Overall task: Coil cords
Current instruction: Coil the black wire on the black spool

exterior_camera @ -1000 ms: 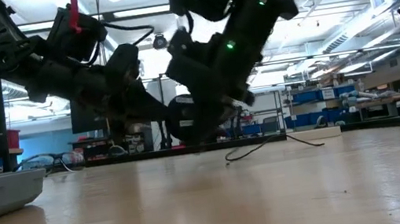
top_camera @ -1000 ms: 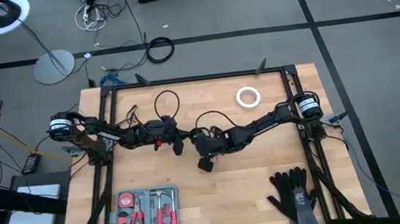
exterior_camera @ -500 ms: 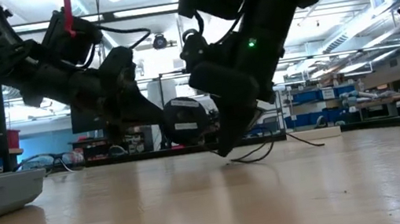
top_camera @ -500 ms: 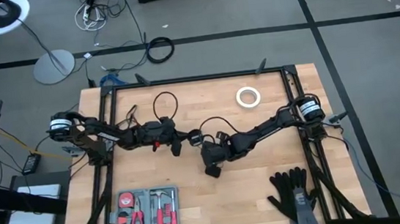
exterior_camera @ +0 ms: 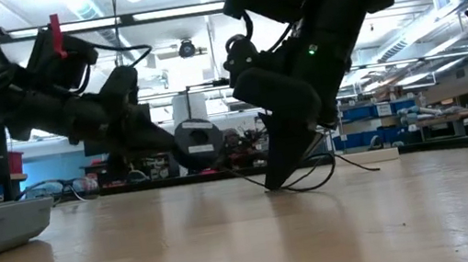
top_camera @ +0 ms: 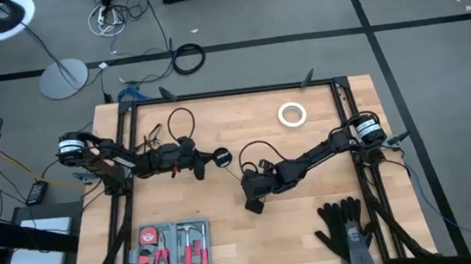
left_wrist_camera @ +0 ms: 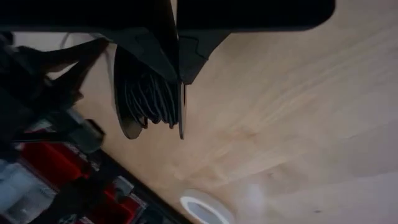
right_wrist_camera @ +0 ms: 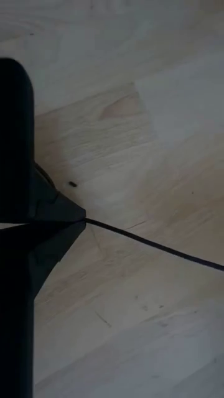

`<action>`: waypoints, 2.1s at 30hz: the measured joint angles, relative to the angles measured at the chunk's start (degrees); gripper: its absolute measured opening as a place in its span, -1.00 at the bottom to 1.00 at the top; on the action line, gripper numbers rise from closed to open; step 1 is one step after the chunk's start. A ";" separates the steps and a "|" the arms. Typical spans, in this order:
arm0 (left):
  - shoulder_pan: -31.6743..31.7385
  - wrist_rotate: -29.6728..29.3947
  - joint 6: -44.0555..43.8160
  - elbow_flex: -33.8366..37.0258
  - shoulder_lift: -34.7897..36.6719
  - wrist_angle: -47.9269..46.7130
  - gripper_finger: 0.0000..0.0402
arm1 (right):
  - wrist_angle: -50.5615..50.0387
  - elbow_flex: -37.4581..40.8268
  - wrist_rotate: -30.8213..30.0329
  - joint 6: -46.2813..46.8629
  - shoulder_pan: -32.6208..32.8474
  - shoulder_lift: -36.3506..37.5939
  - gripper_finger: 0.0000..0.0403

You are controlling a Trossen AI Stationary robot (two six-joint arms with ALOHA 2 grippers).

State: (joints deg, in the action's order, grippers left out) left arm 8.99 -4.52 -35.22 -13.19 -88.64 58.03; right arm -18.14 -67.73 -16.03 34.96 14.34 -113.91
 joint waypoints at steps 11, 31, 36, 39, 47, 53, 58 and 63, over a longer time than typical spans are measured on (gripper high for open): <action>0.02 -0.07 -0.01 1.20 0.01 -0.02 -1.00 | 1.19 0.29 -3.70 -1.39 0.36 -0.24 -0.91; 0.06 0.15 0.05 1.20 0.02 -0.42 -1.00 | -1.68 0.53 -4.60 -0.07 1.07 1.76 -0.61; 0.04 0.22 0.09 1.20 0.01 -0.74 -1.00 | -3.47 0.53 -4.62 -0.56 1.45 2.72 -0.57; 0.04 0.31 0.11 1.20 0.02 -0.94 -1.00 | -3.76 0.53 -4.64 -1.39 1.45 4.24 -0.57; 0.04 0.30 0.10 1.20 0.02 -0.93 -1.00 | -3.27 0.45 -4.78 -8.85 1.30 7.96 -0.57; 0.02 0.73 0.07 1.20 0.02 -0.78 -1.00 | -2.15 0.40 -4.81 -13.79 -0.11 8.26 -0.57; 0.02 0.88 0.04 1.20 0.02 -0.80 -1.00 | -9.51 0.41 -4.81 -15.61 -2.45 10.64 -0.58; 0.02 1.75 0.04 1.20 0.02 -0.89 -1.00 | -20.46 0.56 -6.64 -15.72 -4.70 16.55 -0.58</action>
State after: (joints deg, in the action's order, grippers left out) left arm 9.02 -2.76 -35.18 -11.99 -88.62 57.14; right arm -38.60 -67.18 -22.66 19.24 9.63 -97.35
